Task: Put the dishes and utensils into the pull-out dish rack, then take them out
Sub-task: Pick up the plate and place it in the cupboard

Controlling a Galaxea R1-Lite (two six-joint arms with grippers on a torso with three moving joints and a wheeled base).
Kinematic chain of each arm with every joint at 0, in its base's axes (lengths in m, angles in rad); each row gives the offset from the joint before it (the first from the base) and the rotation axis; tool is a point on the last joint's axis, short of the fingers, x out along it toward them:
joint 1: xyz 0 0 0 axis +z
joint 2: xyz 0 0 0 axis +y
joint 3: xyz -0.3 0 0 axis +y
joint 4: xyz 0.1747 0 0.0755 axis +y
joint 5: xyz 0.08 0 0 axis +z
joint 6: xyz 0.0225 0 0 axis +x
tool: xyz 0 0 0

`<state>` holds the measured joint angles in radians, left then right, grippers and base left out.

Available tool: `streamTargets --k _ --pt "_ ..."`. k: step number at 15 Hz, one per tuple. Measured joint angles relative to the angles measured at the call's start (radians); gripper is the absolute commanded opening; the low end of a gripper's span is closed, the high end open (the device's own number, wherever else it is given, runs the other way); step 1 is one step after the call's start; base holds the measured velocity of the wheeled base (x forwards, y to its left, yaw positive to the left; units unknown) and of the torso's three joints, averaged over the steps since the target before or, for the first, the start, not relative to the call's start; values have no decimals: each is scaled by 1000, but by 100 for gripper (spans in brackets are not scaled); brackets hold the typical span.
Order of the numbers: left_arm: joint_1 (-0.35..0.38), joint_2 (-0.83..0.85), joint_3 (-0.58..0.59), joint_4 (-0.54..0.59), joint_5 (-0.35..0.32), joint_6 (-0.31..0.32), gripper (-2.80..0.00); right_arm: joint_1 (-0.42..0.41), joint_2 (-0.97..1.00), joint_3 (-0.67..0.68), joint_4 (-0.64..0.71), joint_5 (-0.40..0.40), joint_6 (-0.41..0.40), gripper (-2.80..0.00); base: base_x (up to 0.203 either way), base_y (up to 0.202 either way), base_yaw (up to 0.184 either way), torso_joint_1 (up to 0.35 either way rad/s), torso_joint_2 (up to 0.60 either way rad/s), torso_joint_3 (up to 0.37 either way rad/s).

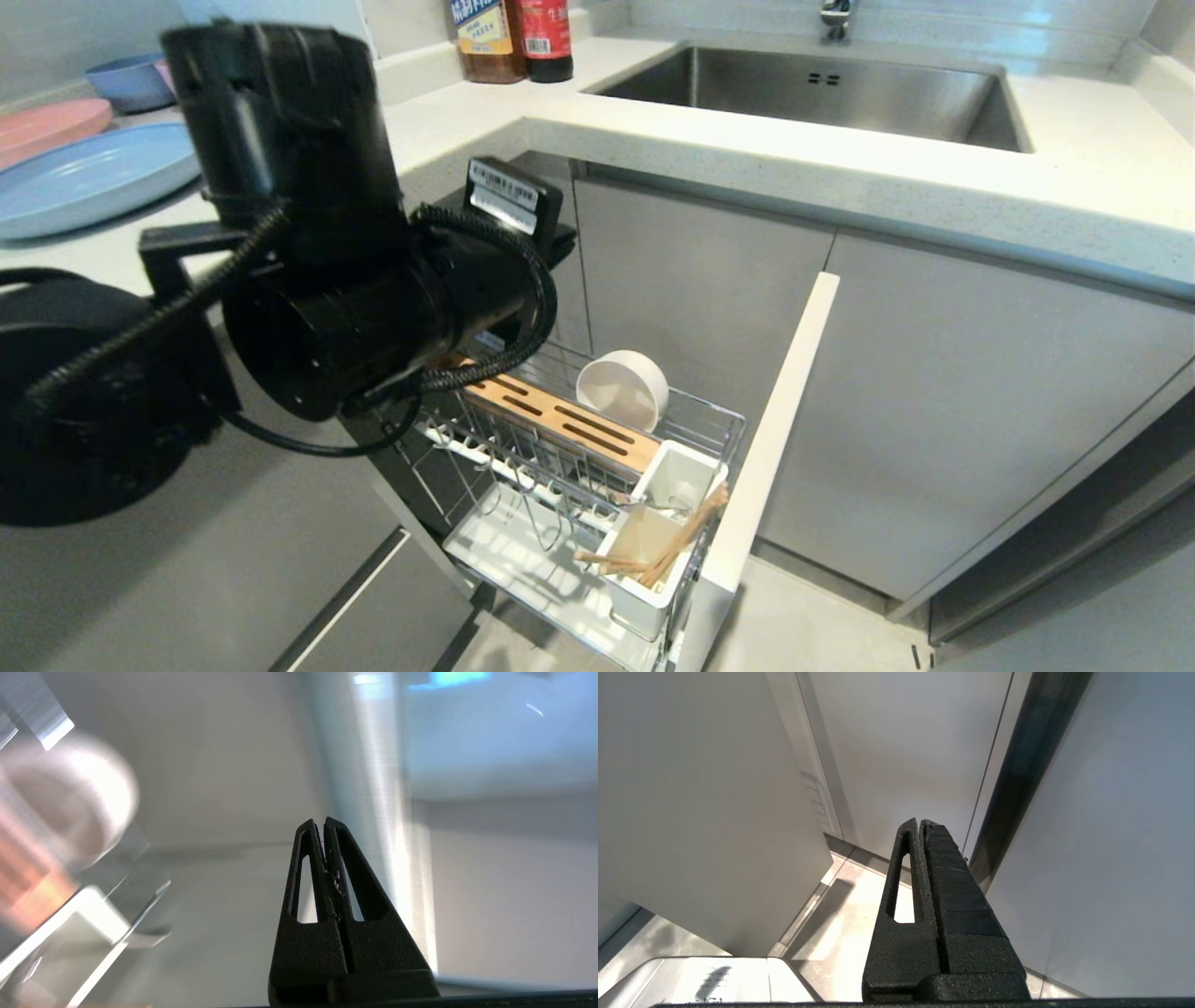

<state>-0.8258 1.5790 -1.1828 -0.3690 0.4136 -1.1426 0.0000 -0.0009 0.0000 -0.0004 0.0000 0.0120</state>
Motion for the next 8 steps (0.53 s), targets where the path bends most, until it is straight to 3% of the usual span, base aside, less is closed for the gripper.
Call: streamTargets --k 4,8 --pt "-32 -61 -112 -1 19 285 -280 0 0 0 0 0 0 -280 0 0 0 0 0 0" --pt "-53 -92 -203 2 82 548 -280 0 0 0 0 0 0 -280 0 0 0 0 0 0"
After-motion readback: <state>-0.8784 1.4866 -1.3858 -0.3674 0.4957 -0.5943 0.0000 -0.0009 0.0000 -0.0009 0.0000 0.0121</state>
